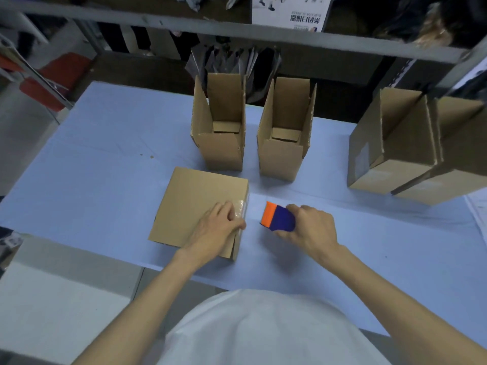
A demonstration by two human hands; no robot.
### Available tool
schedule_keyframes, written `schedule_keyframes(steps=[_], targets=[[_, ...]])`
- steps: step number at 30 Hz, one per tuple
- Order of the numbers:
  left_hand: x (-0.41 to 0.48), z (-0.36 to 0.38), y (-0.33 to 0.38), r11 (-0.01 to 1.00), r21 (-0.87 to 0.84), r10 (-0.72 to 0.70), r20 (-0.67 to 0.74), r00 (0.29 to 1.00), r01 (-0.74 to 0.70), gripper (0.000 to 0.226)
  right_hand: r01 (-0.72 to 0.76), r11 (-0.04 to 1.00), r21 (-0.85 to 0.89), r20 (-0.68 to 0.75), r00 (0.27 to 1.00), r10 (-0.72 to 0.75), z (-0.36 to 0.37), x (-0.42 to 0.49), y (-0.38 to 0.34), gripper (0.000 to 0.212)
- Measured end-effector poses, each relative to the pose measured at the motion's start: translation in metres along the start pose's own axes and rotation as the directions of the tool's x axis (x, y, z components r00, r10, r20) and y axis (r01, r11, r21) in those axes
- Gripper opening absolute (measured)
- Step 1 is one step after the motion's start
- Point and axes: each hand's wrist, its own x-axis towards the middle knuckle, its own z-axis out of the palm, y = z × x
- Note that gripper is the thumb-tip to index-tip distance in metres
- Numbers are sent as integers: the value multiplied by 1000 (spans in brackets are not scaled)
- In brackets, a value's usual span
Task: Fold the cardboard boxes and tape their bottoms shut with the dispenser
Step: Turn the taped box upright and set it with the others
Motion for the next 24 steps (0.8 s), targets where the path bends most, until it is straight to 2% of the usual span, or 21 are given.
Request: schedule_keyframes(steps=[3,4,6,8,9,11,14,16,18,20,21,22,23,24], targets=[[5,4,3,934,295,187,80,979,-202,27,-31,998,-56,5,1000,31,17,-5,8,57],[8,2,4,935,294,179,99,979,-200,37,-49,996,-78,20,999,50,25,-7,9,64],[14,-3,9,979,165,111,86,990,-124,58,-90,990,-110,12,996,92,38,-10,10,76],[24,-10,10,998,-45,40,-22,999,-41,58,-64,977,-205,-51,997,54,45,-9,7,73],[30,-12,11,997,-70,15,-80,997,-21,56,-66,964,-259,-96,994,43,48,-9,5,68],[44,-15,9,1000,-6,-17,-60,998,17,63,-80,959,-271,-110,993,52,54,-6,2,65],[69,-14,4,981,189,-54,66,996,41,77,-75,995,-60,-30,997,74,62,-5,6,70],[79,-11,3,961,275,-57,60,997,39,72,-147,987,66,39,989,144,62,-4,7,74],[84,-9,4,955,296,-37,1,999,35,65,-182,971,152,-76,978,195,58,-7,0,74],[85,-9,6,973,225,-32,-70,997,47,59,-115,962,247,-179,970,162,58,-17,-14,63],[83,-11,7,989,137,-41,-146,988,61,55,-84,939,334,-144,980,139,57,-23,-23,55],[80,-16,10,997,23,-63,-258,964,71,51,-115,864,490,-32,988,150,53,-28,-34,49],[75,-21,14,993,-94,-108,-387,916,77,47,-250,710,658,176,968,177,46,-30,-45,50],[70,-29,18,977,-195,-174,-506,845,85,44,-415,478,774,380,909,174,38,-29,-55,53]])
